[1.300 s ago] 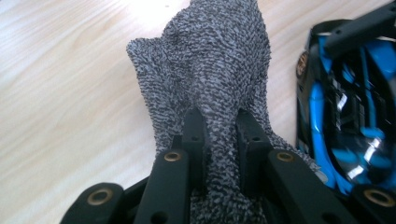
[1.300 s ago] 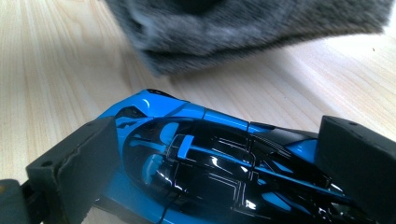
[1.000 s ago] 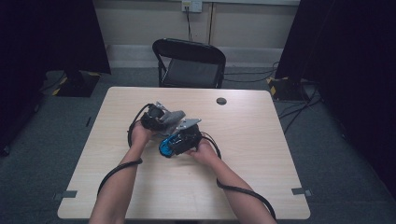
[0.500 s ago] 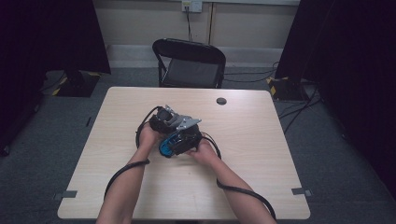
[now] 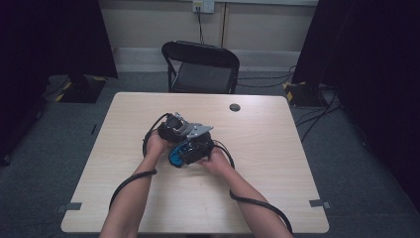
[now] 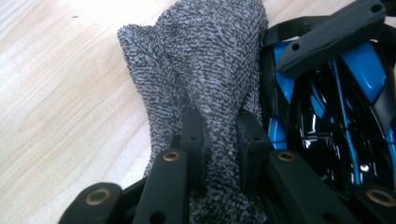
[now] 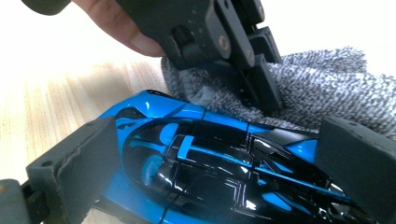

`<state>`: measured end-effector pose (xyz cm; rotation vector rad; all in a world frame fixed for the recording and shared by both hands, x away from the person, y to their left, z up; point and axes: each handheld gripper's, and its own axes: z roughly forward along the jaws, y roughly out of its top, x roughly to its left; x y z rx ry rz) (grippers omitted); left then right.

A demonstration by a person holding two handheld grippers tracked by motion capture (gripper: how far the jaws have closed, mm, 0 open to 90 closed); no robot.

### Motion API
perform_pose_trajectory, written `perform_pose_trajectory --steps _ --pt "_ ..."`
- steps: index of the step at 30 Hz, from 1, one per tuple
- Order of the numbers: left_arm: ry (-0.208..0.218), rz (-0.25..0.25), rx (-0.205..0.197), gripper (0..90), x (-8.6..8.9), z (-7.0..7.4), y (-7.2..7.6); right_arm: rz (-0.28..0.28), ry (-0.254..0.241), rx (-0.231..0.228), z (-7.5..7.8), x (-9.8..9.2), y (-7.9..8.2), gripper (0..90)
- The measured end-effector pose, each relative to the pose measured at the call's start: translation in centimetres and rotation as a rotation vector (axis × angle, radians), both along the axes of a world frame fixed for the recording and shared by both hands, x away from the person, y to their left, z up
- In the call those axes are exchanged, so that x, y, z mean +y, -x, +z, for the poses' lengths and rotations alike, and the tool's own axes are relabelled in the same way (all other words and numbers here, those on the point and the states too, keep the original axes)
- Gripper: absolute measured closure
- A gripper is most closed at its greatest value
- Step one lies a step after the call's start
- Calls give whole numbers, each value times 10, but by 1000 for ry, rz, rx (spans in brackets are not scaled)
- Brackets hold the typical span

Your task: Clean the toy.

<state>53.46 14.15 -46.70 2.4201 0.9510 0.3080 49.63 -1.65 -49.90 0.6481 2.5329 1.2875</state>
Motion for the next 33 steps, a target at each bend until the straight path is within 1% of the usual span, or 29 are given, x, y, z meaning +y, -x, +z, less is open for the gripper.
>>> perform_pose_trajectory --steps 3,6,8,11,19,23,25,26,29,30,33 --pt "-6 -1 6 761 2 1 1 1 -4 -2 0 0 0 0" --pt "-3 -4 13 761 5 1 3 0 -1 0 0 0 0 0" --pt "-2 -18 15 761 6 2 4 0 -1 1 0 0 0 0" --pt "-2 -21 20 761 7 2 5 1 0 1 0 1 0 0" --pt "4 -12 18 763 12 3 10 5 0 2 0 1 1 0" --pt "5 -15 33 764 16 4 12 8 5 2 1 2 1 0" --pt "5 -15 31 764 17 4 13 9 3 1 0 2 1 0" --pt "4 -16 37 764 18 4 13 10 4 2 0 2 1 0" --pt "6 -11 35 764 21 5 15 11 4 2 0 2 2 0" --pt "8 -12 42 764 23 5 16 11 5 1 0 2 2 0" --pt "9 -8 44 764 25 5 18 11 4 1 0 2 2 0"
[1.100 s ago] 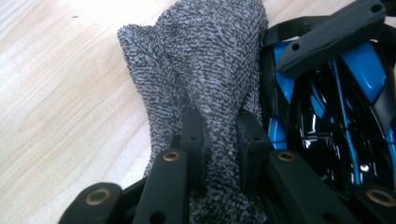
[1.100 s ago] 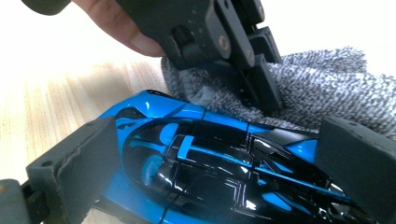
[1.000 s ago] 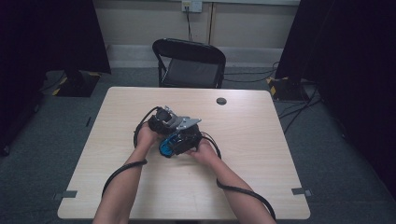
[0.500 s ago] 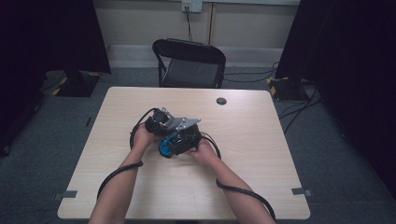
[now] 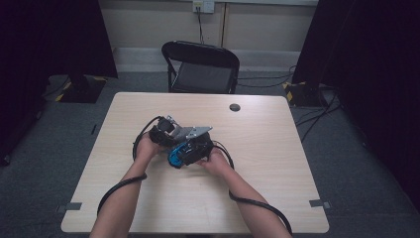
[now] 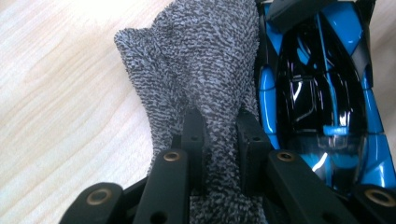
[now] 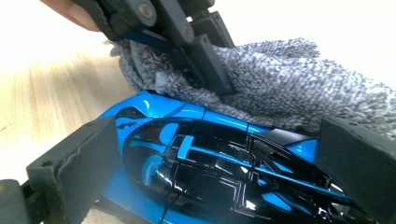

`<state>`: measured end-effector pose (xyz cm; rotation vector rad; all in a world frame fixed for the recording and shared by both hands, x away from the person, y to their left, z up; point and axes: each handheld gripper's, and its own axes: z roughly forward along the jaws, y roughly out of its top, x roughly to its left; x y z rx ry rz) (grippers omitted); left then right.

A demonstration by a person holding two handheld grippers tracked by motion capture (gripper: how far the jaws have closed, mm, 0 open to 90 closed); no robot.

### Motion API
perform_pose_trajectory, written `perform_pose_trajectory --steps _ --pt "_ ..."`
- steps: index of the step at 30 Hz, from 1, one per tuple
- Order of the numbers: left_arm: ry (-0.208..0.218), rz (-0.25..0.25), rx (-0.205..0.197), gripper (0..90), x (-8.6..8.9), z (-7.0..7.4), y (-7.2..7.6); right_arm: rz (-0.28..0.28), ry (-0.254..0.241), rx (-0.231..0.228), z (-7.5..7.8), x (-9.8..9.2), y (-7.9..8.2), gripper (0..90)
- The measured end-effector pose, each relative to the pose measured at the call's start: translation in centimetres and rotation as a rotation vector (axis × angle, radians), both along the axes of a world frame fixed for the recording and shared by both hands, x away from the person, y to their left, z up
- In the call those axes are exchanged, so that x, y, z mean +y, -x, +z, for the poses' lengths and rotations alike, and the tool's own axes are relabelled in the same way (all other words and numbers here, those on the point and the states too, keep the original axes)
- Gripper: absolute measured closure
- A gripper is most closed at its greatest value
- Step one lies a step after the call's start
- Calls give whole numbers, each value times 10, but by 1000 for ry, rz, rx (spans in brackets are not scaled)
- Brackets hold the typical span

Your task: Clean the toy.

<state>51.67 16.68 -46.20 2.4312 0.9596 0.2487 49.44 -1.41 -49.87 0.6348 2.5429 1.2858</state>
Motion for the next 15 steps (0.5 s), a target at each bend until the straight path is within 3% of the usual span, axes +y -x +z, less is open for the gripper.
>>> perform_pose_trajectory --steps 15 --pt "4 5 7 764 12 1 11 0 -2 2 0 1 1 0"
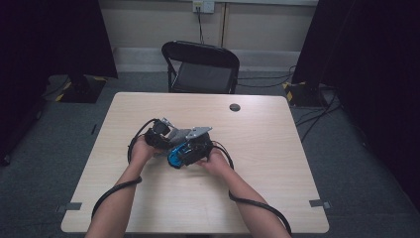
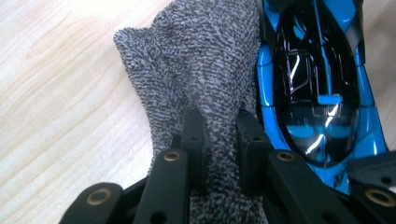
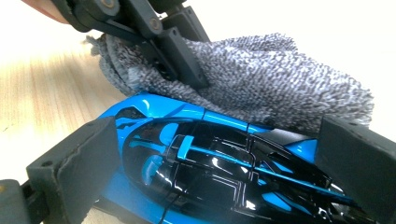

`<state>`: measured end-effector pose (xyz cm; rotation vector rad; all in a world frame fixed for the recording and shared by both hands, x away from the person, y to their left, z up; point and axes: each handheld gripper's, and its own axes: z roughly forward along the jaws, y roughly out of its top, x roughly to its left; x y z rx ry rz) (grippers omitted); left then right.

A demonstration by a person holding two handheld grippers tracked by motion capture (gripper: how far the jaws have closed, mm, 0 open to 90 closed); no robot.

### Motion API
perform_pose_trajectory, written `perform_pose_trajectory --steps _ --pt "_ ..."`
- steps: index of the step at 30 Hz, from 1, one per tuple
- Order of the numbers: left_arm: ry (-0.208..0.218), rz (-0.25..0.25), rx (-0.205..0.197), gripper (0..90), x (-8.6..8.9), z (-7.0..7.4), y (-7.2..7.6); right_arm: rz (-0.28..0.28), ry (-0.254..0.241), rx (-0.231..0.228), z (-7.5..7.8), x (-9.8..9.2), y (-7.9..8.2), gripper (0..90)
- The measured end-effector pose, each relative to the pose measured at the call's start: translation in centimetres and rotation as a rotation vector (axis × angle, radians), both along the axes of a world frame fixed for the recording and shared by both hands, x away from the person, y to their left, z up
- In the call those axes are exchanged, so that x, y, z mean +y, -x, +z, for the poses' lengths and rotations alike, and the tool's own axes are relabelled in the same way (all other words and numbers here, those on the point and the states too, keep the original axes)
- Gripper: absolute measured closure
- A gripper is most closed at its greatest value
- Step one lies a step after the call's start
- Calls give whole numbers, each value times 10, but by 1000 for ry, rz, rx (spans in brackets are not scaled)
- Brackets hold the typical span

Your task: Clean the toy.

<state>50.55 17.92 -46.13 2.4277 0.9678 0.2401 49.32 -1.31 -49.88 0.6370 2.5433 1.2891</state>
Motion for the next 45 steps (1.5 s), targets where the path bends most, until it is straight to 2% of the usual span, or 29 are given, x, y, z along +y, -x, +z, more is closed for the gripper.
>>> perform_pose_trajectory --steps 14,17,26,39,45 --pt "15 19 -1 763 15 -1 15 0 4 1 0 0 0 0" --pt "35 27 7 763 19 -2 21 -1 4 0 0 1 0 0" --pt "50 43 11 762 27 -2 34 -3 5 1 1 1 0 0" --pt "59 36 26 758 35 0 57 -3 13 2 1 2 0 0" --pt "79 39 35 759 40 0 65 -4 15 3 1 2 1 0"
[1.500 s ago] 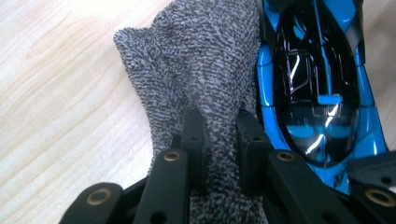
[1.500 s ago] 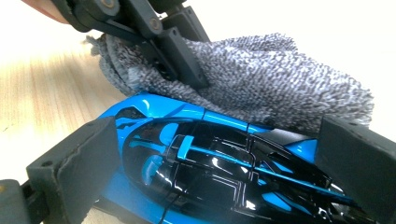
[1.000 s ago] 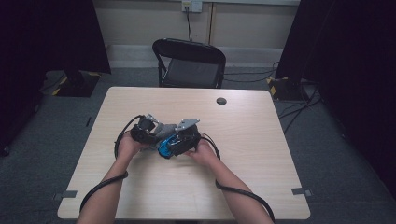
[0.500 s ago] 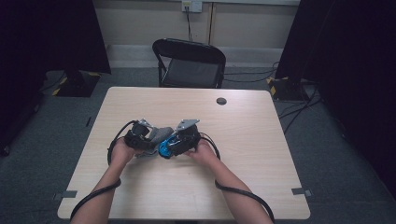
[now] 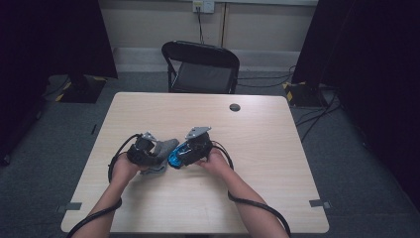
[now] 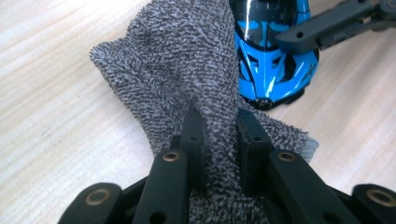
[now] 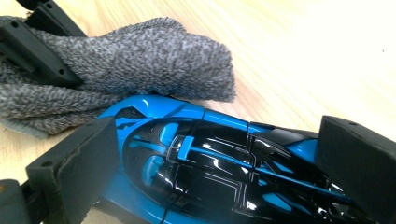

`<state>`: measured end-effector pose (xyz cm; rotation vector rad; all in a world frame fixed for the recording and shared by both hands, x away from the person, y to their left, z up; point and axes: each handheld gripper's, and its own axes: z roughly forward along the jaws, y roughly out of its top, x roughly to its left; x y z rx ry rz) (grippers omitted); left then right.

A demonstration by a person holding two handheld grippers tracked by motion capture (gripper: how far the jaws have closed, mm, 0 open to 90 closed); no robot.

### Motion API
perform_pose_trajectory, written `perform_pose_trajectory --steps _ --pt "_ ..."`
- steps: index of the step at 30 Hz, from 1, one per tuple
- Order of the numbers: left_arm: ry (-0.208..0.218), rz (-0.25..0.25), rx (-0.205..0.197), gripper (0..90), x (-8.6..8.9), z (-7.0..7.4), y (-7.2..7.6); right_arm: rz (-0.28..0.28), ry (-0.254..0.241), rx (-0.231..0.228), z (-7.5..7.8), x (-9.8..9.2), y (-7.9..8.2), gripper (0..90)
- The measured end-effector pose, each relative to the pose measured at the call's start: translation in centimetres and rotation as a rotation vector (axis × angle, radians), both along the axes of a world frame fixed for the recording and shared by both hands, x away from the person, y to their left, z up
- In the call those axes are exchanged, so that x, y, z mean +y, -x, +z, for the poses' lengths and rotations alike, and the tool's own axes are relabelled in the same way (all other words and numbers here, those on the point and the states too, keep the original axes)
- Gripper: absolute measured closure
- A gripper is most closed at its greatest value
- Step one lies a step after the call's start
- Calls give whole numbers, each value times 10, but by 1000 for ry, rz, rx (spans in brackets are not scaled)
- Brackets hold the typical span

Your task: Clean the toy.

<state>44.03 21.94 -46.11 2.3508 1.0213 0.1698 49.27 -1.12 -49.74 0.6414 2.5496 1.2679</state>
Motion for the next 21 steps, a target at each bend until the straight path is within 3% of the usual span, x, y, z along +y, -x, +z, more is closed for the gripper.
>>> perform_pose_trajectory --steps 7,12,21 --pt "7 5 4 758 6 2 6 -1 -2 -1 0 0 0 0" --pt "6 22 -12 756 16 11 5 0 -5 -2 0 -1 0 0" --pt "-6 52 -52 755 23 29 -11 -3 -12 -5 -1 -1 1 0"
